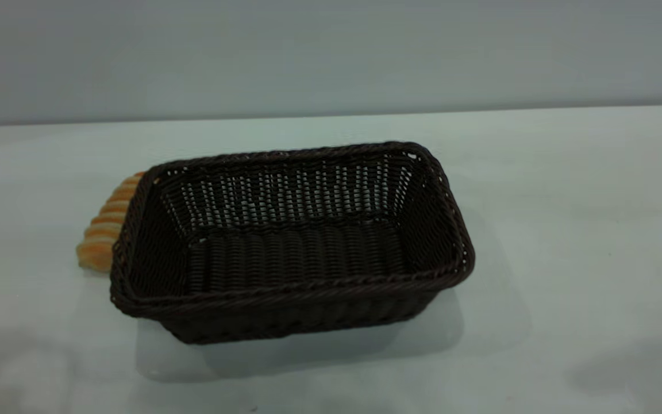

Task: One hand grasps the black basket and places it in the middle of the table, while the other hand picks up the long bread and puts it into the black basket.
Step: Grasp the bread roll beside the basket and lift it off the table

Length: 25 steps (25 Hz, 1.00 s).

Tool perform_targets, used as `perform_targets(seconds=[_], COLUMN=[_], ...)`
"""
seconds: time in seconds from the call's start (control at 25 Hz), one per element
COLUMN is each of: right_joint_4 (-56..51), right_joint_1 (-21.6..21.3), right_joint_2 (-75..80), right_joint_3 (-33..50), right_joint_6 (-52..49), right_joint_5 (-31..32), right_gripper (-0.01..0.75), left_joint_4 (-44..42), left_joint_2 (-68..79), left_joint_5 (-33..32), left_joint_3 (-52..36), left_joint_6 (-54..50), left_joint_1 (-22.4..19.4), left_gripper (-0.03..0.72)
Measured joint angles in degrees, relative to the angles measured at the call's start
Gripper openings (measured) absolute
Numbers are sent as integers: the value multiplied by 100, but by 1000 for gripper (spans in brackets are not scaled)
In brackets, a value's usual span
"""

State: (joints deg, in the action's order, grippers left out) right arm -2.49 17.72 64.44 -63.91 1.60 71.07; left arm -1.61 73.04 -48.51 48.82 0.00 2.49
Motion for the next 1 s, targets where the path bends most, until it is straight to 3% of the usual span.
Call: perform_targets(seconds=[0.52, 1.0], right_joint_4=[-63, -89], right_joint_1=[0, 0], right_joint_2=[-448, -448], right_joint_3=[68, 88], right_joint_6=[5, 5], right_joint_5=[-1, -1], right_gripper=[523, 484], left_joint_4=[76, 249], left_joint_2=[2612, 4267], left_joint_5=[798, 2014], left_joint_3=[2061, 2303], left_joint_6=[885, 2276], left_joint_1=[0, 0], left_gripper=[501, 501])
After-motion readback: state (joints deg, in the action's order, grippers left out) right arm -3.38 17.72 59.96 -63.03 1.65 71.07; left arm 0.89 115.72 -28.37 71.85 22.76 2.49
